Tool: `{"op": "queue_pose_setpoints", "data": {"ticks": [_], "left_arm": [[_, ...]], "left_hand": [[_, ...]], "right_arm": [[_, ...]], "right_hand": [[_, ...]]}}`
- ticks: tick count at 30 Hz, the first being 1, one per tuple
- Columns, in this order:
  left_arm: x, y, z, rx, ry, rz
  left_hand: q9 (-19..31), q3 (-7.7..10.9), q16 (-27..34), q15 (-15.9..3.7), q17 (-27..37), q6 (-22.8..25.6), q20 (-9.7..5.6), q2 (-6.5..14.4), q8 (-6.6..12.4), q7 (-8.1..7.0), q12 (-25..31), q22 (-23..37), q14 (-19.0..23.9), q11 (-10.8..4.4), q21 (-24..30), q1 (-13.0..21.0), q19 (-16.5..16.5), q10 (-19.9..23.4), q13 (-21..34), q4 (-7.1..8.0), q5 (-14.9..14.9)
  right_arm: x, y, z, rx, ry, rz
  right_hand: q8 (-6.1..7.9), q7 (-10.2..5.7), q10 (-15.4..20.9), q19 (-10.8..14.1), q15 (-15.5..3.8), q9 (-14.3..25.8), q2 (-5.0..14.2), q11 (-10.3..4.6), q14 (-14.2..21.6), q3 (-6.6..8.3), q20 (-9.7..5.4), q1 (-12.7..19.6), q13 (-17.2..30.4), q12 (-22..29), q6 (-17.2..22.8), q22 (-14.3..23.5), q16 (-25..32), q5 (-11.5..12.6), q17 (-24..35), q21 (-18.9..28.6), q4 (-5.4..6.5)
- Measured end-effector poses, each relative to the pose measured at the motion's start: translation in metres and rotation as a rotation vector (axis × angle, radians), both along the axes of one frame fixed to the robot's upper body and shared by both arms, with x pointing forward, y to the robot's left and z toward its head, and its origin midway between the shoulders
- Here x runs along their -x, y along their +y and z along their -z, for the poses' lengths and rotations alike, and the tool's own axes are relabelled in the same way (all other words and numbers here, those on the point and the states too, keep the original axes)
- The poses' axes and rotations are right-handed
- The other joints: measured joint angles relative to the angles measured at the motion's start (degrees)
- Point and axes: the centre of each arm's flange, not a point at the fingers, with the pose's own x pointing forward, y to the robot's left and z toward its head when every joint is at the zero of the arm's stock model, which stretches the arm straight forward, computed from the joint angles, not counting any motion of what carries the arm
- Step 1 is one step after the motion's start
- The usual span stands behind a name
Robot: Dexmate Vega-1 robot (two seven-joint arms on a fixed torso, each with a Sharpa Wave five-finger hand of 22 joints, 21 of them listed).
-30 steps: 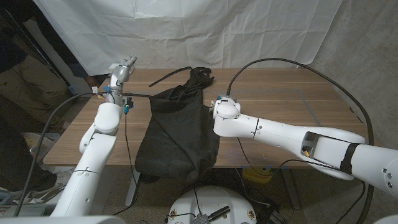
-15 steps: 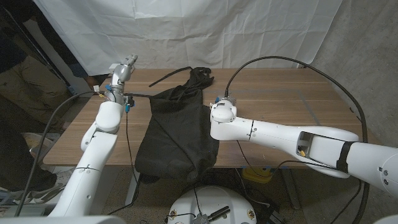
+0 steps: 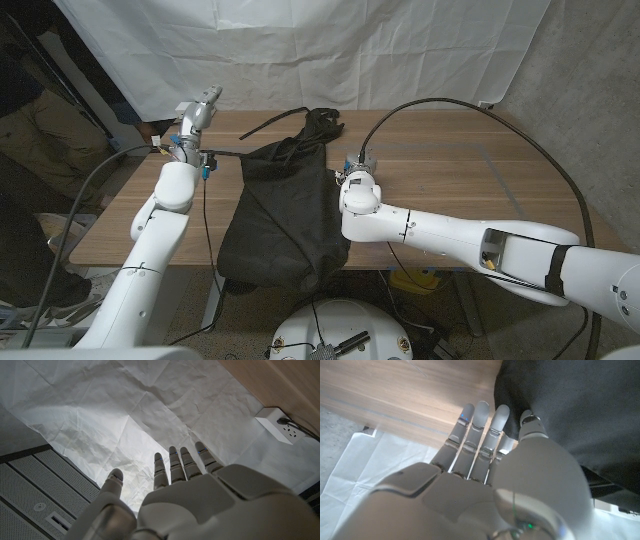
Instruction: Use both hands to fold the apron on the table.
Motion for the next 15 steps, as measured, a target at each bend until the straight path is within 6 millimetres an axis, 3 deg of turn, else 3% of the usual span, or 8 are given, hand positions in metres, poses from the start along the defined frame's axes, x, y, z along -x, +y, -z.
{"op": "queue_pose_setpoints", "data": {"ticks": [15], "left_arm": [[-0.009, -0.001, -0.003, -0.02, 0.008, 0.02]], "left_hand": [[0.0, -0.12, 0.0, 0.0, 0.0, 0.01, 0.01, 0.0, 0.0, 0.0, 0.0, -0.01, 0.01, -0.13, -0.08, 0.01, 0.01, -0.33, 0.0, 0.11, 0.0]], "right_arm": [[0.025, -0.016, -0.015, -0.269, -0.057, -0.191]], "right_hand": [[0.22, 1.39, 0.93, 0.3, -0.46, -1.51, 0.32, 0.27, 1.74, 0.0, 0.1, 1.53, -1.27, 0.4, 1.26, -0.01, -1.62, -0.04, 1.12, 1.39, 0.0]]}}
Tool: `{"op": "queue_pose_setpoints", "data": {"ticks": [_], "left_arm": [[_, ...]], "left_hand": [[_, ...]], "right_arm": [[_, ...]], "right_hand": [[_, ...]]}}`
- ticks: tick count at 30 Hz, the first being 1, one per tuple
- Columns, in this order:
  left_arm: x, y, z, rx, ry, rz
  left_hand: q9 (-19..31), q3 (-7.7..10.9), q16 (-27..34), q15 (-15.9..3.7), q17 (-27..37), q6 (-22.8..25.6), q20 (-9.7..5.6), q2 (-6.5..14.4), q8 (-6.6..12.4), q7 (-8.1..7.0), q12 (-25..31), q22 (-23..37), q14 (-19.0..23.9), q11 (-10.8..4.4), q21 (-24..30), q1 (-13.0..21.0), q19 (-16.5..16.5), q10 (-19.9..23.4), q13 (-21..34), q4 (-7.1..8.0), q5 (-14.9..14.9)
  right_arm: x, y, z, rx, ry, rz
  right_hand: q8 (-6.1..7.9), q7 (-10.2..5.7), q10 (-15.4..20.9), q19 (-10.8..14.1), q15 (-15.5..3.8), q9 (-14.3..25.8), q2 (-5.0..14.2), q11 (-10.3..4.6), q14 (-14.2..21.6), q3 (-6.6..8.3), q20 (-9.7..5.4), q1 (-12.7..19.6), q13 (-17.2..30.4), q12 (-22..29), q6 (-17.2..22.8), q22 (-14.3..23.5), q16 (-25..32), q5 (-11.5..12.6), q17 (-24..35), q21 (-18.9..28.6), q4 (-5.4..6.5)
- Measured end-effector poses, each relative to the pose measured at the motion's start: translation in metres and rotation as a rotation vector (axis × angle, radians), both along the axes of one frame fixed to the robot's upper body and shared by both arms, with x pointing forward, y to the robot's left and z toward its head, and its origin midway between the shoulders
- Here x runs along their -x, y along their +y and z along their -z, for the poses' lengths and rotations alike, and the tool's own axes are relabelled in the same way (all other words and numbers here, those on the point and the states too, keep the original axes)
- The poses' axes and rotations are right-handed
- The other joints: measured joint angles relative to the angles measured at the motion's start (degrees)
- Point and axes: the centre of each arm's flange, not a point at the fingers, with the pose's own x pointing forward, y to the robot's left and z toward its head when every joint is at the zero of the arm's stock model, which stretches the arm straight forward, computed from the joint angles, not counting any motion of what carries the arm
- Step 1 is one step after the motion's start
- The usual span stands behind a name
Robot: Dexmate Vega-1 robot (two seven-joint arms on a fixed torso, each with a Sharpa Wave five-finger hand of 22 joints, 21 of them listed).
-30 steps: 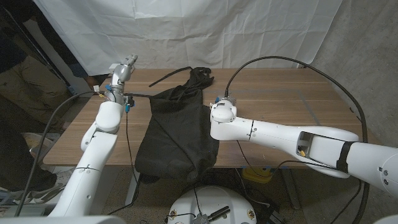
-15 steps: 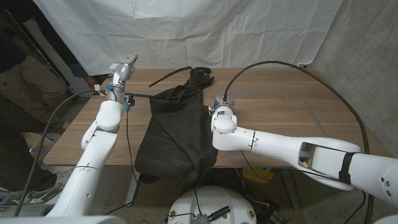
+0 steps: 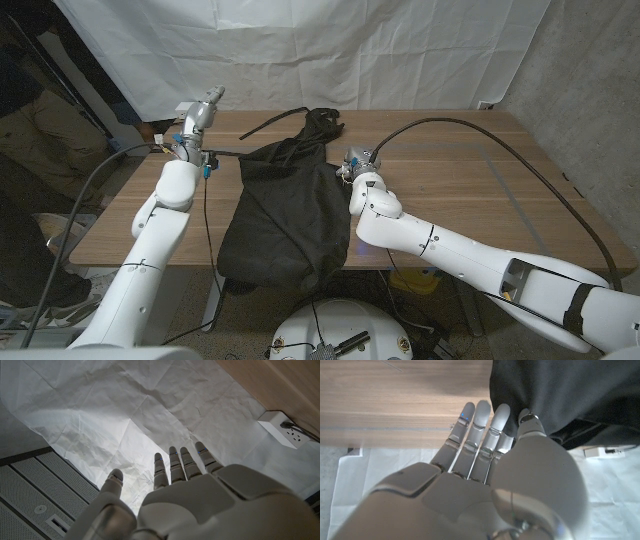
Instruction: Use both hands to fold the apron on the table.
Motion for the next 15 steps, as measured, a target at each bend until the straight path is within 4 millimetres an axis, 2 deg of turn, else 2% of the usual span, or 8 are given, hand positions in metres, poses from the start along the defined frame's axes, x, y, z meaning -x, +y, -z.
{"op": "queue_pose_setpoints", "data": {"ticks": [6, 15], "left_arm": [[-0.007, 0.0, -0.006, -0.019, -0.005, 0.021], [-0.016, 0.001, -0.016, -0.05, -0.017, 0.052]], "left_hand": [[0.0, -0.24, 0.0, 0.0, 0.0, 0.0, 0.0, 0.0, 0.0, 0.0, 0.0, 0.0, 0.0, 0.01, 0.0, 0.0, 0.0, 0.02, 0.0, 0.24, 0.24], [0.0, -0.24, 0.0, 0.0, 0.0, -0.61, 0.0, 0.0, 0.0, -0.01, 0.0, 0.0, 0.01, 0.01, 0.0, 0.0, 0.0, 0.04, 0.0, 0.24, 0.24]], "right_arm": [[0.013, -0.001, -0.009, -0.072, 0.007, -0.082], [0.031, 0.003, -0.022, -0.131, 0.054, -0.197]], "right_hand": [[0.0, 0.5, 0.77, 0.41, -0.31, -0.53, -0.04, 0.77, 1.15, 0.0, 0.41, 0.11, -0.27, 0.21, 0.32, 0.0, -0.6, -0.41, 0.12, 0.45, 0.0], [-0.01, 1.02, 1.09, 0.72, -0.57, -1.22, -0.04, 1.1, 2.41, 0.0, 0.73, 0.1, -0.26, 0.44, 0.82, -0.01, -1.45, -0.41, 0.39, 1.33, 0.0]]}}
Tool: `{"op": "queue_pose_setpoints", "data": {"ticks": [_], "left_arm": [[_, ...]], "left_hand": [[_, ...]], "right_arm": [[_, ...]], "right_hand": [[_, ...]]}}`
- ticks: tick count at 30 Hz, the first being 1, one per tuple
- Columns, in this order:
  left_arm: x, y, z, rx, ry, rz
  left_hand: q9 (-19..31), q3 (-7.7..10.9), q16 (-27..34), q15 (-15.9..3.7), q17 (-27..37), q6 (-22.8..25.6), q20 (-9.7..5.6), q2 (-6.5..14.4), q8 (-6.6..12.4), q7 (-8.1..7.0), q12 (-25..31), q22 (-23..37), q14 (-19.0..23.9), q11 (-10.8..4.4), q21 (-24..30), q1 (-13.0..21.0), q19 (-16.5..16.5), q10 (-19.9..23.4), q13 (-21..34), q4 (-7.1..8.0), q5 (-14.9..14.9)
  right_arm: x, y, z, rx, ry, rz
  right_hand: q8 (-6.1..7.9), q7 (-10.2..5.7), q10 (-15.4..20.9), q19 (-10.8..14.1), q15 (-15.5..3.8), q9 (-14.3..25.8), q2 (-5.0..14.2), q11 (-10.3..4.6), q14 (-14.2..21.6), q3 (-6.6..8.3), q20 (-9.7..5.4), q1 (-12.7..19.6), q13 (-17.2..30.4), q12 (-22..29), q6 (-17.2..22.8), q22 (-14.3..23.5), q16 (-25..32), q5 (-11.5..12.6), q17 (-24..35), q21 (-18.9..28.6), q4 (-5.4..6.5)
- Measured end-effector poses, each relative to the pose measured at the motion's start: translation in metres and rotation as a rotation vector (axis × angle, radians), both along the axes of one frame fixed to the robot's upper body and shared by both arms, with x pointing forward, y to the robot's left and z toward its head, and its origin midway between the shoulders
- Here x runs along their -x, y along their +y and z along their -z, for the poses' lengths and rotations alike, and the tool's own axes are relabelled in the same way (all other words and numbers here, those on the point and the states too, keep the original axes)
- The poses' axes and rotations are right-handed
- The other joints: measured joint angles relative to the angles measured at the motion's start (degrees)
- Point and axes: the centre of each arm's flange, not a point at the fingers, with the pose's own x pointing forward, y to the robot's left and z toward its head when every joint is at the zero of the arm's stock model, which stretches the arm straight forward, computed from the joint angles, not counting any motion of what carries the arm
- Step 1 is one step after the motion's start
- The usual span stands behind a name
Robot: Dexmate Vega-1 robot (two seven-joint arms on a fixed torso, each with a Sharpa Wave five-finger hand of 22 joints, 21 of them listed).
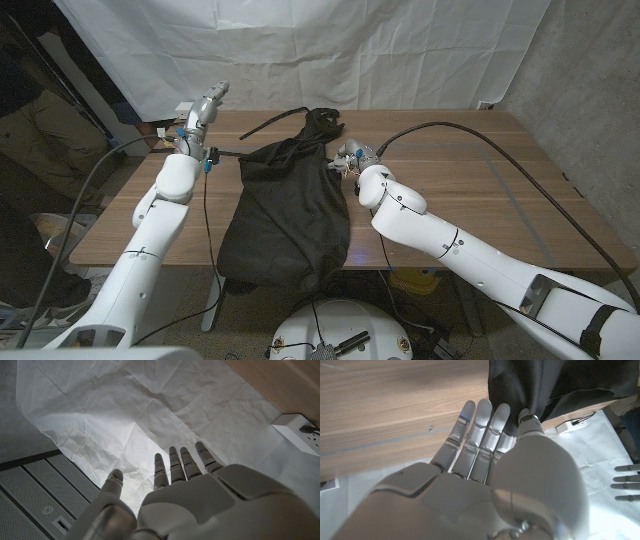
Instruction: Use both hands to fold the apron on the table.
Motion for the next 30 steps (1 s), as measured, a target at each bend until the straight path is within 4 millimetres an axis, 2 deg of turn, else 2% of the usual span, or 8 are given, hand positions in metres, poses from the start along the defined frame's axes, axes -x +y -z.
{"op": "queue_pose_setpoints", "data": {"ticks": [20, 27, 30], "left_arm": [[-0.018, 0.004, -0.022, -0.061, -0.031, 0.06], [-0.023, 0.004, -0.028, -0.074, -0.043, 0.079], [-0.029, 0.006, -0.032, -0.079, -0.042, 0.082]], "left_hand": [[0.0, -0.01, 0.0, 0.2, -0.27, 0.01, 0.0, 0.0, 0.0, 0.0, 0.0, 0.0, -0.2, 0.2, -0.22, 0.0, 0.0, -0.18, 0.0, 0.01, 0.0], [0.0, -0.24, 0.0, 0.2, -0.27, 0.01, 0.0, 0.0, 0.0, 0.0, 0.0, 0.0, -0.2, 0.2, -0.22, 0.0, 0.0, -0.18, 0.0, 0.24, 0.0], [0.0, -0.24, 0.0, 0.2, -0.27, 0.01, 0.0, 0.0, 0.0, -0.01, 0.0, 0.0, -0.2, 0.2, -0.22, 0.0, 0.0, -0.18, 0.0, 0.24, 0.0]], "right_arm": [[0.03, 0.025, -0.02, -0.016, 0.115, -0.257], [0.037, 0.029, -0.022, -0.038, 0.128, -0.33], [0.043, 0.037, -0.022, -0.047, 0.139, -0.396]], "right_hand": [[-0.01, 0.5, -0.01, -0.23, -0.06, -0.59, -0.06, 0.0, 0.07, 0.28, 0.22, 0.54, 0.0, 0.22, -0.11, -0.01, -1.33, -0.44, 0.89, 0.66, 0.27], [-0.06, 0.88, -0.11, -0.37, -0.06, -0.35, 0.31, 0.33, 0.06, 0.27, 0.33, 0.91, 0.18, 0.22, -0.51, -0.16, -1.32, -0.44, 0.89, 0.96, 0.27], [-0.06, 0.89, -0.11, -0.76, -0.05, -0.35, 0.31, 0.33, 0.07, 0.26, 0.29, 0.92, 0.15, 0.22, -0.52, -0.16, -1.32, -0.44, 1.05, 1.18, 0.26]]}}
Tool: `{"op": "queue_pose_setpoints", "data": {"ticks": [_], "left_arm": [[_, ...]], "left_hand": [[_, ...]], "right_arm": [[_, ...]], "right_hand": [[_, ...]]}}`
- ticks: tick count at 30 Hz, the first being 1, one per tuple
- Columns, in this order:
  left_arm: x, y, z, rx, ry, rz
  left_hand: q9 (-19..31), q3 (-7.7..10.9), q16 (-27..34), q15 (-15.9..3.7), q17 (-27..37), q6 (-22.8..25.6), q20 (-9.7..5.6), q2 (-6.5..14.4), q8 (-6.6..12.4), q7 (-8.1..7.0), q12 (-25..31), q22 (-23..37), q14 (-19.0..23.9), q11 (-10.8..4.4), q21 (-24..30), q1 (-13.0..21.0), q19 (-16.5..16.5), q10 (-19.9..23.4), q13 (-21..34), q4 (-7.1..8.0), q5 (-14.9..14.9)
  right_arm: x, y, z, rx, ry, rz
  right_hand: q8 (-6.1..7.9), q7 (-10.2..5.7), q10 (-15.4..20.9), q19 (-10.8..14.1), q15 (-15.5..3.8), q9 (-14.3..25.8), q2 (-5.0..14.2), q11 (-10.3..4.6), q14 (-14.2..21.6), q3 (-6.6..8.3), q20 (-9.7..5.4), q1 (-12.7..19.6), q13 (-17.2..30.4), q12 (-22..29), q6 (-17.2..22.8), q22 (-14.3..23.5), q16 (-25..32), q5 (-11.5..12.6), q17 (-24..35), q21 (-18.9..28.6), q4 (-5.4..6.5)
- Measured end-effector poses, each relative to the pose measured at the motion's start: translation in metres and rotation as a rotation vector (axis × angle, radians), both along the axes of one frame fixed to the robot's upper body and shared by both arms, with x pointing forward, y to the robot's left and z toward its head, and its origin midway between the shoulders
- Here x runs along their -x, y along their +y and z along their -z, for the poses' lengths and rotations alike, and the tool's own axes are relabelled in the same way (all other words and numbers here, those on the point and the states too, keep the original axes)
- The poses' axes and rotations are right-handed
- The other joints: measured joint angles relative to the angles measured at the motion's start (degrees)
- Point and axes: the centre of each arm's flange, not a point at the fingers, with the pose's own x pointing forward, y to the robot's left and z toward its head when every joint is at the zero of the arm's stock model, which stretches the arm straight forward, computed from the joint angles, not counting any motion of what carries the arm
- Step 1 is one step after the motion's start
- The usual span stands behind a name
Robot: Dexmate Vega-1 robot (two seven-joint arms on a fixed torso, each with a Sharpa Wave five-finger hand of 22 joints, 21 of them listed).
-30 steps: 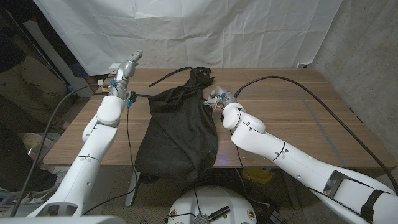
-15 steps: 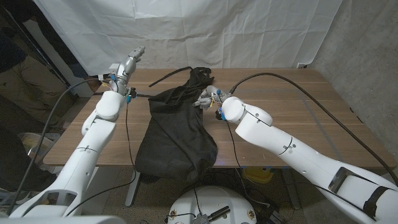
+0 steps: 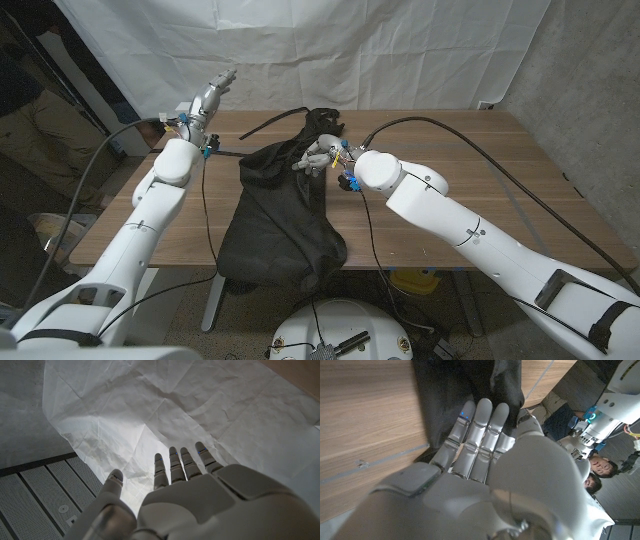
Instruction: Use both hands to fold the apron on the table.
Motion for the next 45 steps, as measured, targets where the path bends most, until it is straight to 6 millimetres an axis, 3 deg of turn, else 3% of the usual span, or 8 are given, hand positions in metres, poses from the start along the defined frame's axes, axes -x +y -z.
{"op": "queue_pose_setpoints", "data": {"ticks": [19, 45], "left_arm": [[-0.012, 0.003, -0.017, -0.028, -0.032, 0.034], [-0.021, 0.002, -0.028, -0.044, -0.067, 0.073]], "left_hand": [[0.0, 0.0, 0.0, 0.0, 0.0, 0.0, 0.0, 0.0, 0.0, 0.0, 0.0, 0.0, 0.0, 0.0, -0.22, 0.0, 0.0, 0.0, 0.0, 0.0, 0.0], [0.0, -0.23, 0.0, 0.0, 0.0, 0.01, 0.0, 0.0, 0.0, 0.0, 0.0, -0.14, 0.01, 0.0, -0.45, 0.0, 0.0, 0.01, 0.0, 0.23, 0.0]], "right_arm": [[0.003, 0.022, 0.005, -0.027, 0.064, -0.215], [0.013, 0.071, 0.001, -0.023, 0.032, -0.466]], "right_hand": [[0.07, 0.31, -0.53, -1.01, -0.07, -0.02, 0.31, 0.53, -0.08, -0.24, -0.41, 0.76, -0.14, 0.0, -0.32, 0.0, -0.56, -0.88, 0.1, 0.27, 0.23], [0.28, 0.5, -0.72, -1.84, 0.08, 0.24, 0.59, 0.71, -0.32, -0.72, -0.82, 1.05, -0.82, 0.0, -0.53, -0.26, -1.97, -1.39, -1.07, 1.1, 0.7]]}}
